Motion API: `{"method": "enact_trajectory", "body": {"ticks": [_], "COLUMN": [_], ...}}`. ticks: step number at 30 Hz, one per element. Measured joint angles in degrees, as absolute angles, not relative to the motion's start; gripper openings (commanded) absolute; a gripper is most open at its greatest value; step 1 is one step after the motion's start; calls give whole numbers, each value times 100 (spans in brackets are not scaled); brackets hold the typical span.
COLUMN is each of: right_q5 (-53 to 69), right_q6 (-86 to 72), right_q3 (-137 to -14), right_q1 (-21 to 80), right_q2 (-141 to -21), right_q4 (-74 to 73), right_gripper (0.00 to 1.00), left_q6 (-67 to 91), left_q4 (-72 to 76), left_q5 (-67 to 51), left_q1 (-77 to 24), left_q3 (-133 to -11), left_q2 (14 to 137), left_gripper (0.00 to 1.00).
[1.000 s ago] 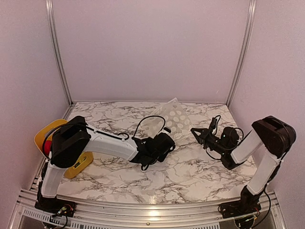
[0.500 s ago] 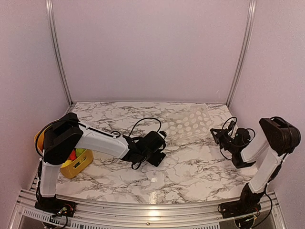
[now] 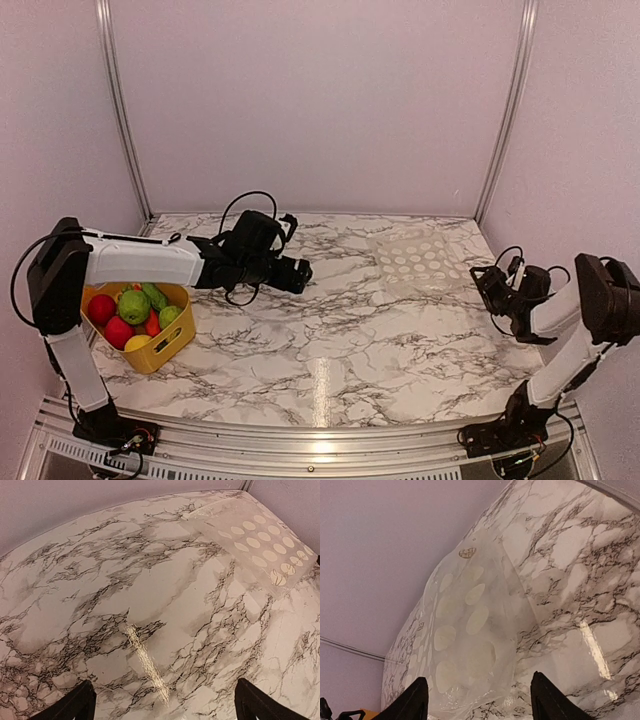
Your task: Open the zip-top bag and remove the fake food
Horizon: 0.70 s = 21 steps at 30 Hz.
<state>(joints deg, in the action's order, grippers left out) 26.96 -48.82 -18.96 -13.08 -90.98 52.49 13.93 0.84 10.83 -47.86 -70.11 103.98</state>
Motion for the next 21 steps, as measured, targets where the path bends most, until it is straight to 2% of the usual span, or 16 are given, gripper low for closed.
{"method": "enact_trajectory", "body": {"ticks": [3, 7, 14, 21], "right_q5": [2714, 2665, 3103, 3350], "right_q6": [-4294, -3697, -2589, -1811], "right_q3": [-2294, -2832, -4003, -4825], "right_q1": [-1457, -1529, -1404, -226], "right_q2": [-8565, -8066, -7540, -7544], "right_q4": [4191, 3277, 2246, 1629], "right_gripper": [89, 98, 99, 99], "left_q6": [1588, 1892, 2233, 2171], "left_q4": [89, 71, -150, -746], "left_q5": [696, 176, -436, -336], "left_q1": [-4469, -3710, -2191, -1288], "left_q3": [-6805, -6576, -6311, -6095], "left_q2": [10079, 9537, 8562, 7745], "left_gripper": [99, 99, 99, 99]}}
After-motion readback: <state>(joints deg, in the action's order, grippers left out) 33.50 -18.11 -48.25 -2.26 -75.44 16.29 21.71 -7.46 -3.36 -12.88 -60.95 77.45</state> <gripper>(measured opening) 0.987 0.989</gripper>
